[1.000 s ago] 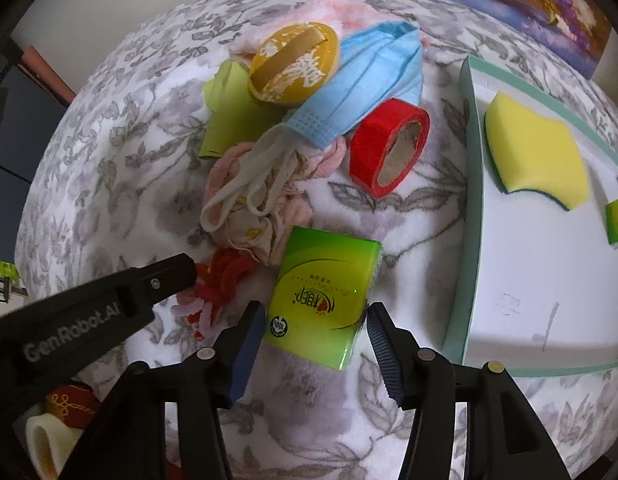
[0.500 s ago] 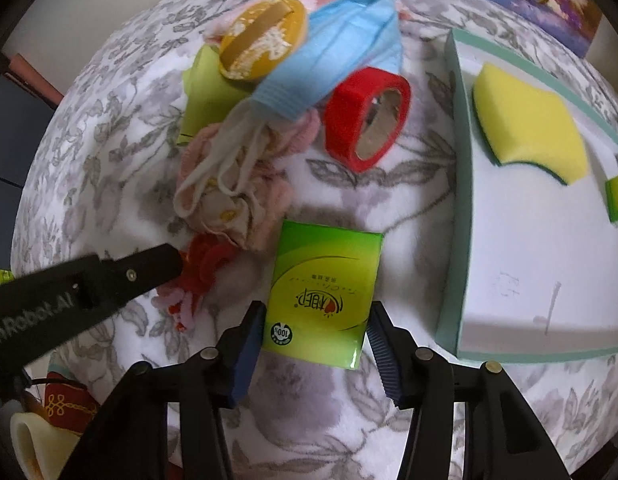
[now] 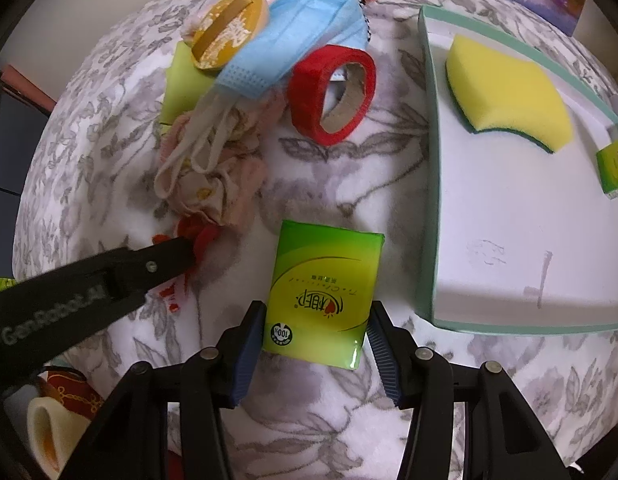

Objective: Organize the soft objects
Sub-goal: 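Close left tool on red scrunchie while right tool grasps the tissue pack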

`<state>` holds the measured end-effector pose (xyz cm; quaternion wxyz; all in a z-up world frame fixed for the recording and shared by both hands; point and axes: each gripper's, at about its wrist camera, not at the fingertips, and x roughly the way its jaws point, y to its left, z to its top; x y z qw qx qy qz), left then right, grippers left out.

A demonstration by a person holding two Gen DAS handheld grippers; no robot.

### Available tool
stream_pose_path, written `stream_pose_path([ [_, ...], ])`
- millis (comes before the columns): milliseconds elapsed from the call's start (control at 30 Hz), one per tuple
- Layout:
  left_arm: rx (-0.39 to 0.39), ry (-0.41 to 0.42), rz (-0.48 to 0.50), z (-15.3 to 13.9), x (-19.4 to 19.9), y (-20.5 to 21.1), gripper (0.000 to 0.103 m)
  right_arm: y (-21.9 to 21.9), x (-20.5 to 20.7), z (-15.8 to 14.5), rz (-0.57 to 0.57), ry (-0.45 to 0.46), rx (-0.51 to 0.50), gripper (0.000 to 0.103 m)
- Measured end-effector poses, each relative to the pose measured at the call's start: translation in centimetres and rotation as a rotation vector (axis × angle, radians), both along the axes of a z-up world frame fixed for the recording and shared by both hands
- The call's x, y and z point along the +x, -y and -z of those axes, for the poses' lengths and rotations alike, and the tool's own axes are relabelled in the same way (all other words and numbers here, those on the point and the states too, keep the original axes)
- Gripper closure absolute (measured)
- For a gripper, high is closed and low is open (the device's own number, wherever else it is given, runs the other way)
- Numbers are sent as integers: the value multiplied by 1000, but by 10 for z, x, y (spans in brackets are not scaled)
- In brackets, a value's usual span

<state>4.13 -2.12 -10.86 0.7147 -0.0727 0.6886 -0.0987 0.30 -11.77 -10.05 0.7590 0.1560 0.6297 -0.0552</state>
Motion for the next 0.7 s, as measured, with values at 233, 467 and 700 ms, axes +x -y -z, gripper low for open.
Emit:
stream_pose_path([
  [233, 52, 23, 73, 4, -5, 5, 62, 8, -15, 1, 4, -5, -2, 49],
  [467, 35, 20, 98, -4, -2, 9, 75, 11, -33, -2, 12, -9, -8, 49],
  [700, 2, 11, 105, -3, -3, 11, 79, 9, -36, 1, 19, -10, -8, 49],
])
